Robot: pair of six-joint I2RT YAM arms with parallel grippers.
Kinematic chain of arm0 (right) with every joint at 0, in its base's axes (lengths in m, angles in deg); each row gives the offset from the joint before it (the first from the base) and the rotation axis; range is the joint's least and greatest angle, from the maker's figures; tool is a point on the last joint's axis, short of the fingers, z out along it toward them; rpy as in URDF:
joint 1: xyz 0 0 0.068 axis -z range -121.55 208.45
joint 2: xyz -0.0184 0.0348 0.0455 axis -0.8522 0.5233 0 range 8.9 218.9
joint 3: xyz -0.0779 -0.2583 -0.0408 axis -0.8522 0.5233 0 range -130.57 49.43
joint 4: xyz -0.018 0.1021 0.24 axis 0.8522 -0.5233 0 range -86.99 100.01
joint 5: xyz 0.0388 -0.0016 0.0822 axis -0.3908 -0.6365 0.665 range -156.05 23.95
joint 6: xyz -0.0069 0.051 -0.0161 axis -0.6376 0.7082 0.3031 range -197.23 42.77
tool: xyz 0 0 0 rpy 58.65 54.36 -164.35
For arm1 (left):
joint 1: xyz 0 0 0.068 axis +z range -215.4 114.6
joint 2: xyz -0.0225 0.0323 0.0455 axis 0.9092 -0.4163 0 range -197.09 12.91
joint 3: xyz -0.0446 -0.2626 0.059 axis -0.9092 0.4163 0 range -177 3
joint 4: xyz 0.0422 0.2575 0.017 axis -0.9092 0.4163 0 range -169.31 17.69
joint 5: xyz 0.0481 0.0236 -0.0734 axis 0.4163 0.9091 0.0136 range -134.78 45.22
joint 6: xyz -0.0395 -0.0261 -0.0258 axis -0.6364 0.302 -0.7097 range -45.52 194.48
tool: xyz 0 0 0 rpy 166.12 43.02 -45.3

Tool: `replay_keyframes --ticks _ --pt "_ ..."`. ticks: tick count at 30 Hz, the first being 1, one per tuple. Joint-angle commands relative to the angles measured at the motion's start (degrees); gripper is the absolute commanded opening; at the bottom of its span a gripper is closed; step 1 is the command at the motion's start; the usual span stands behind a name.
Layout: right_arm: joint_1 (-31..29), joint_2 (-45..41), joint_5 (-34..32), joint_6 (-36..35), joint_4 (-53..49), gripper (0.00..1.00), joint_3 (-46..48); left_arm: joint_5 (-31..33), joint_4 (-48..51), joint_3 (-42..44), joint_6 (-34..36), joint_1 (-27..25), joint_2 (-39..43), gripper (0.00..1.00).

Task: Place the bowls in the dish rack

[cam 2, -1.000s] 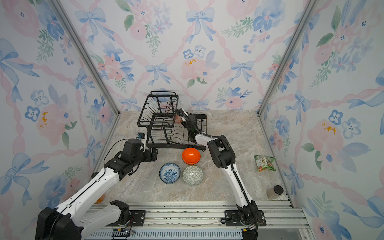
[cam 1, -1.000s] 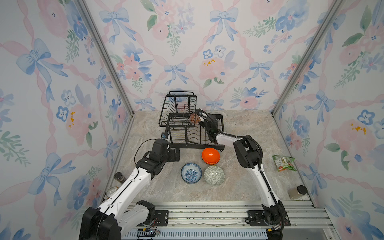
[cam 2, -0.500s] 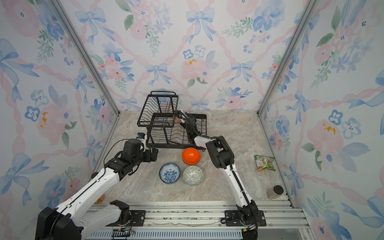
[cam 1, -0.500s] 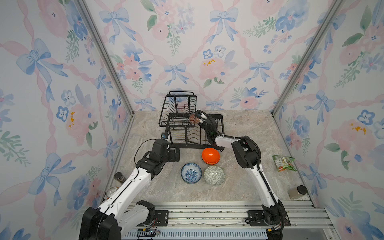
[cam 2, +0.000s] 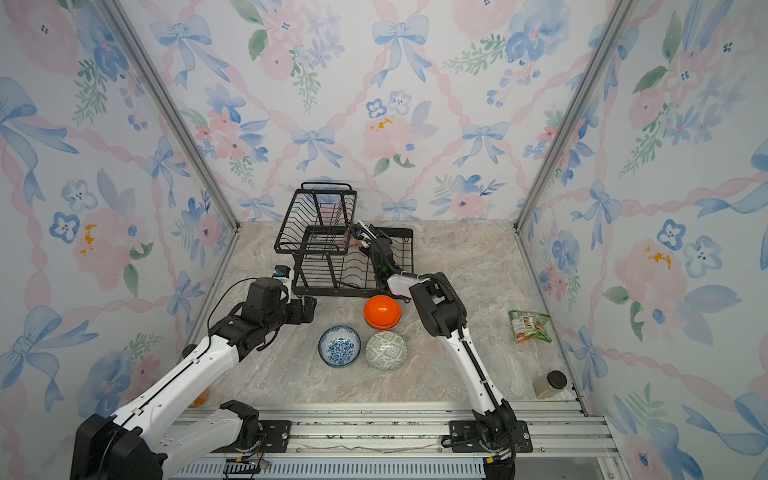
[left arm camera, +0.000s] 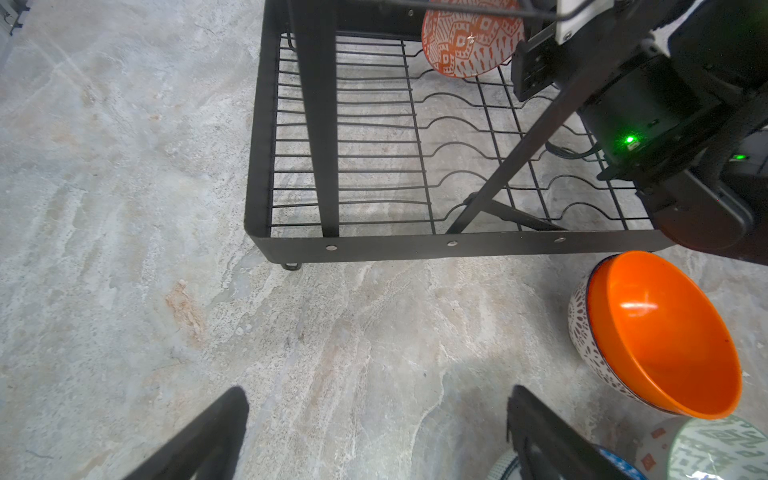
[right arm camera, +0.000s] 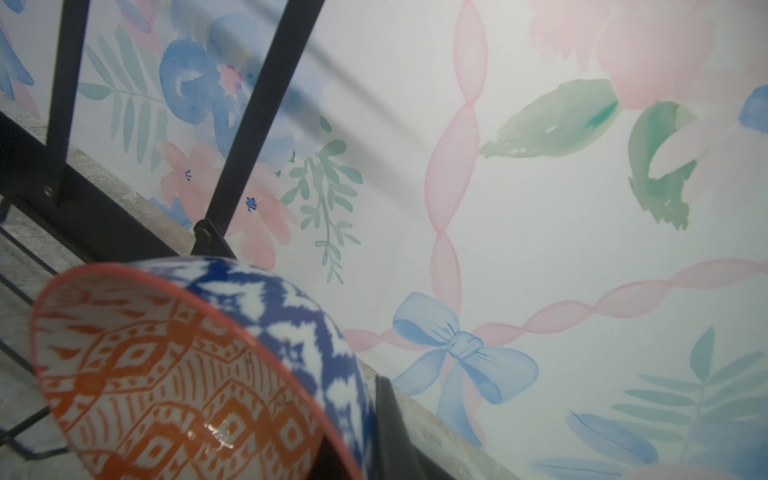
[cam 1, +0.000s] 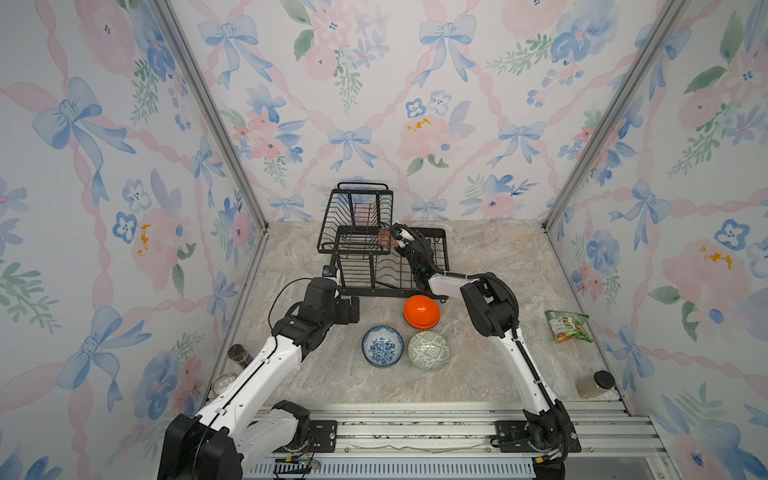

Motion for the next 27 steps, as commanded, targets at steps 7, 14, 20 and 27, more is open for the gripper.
replay_keyframes --ticks 7,14,20,27 --pt "-1.7 1.7 0.9 -3.6 5.7 0.0 -1.2 -1.0 0.0 0.4 -0.1 0.2 1.0 0.98" --pt "-1.9 2.3 1.1 -5.1 6.7 0.0 -1.8 -1.0 0.0 0.3 0.0 0.3 0.7 0.98" --pt "-2.1 2.9 1.4 -7.2 8.2 0.0 -1.8 -1.0 0.0 0.3 0.1 0.3 0.5 0.98" --pt "-2.6 3.7 2.7 -11.1 8.9 0.0 -2.2 -0.9 0.0 0.3 0.2 0.3 0.2 0.98"
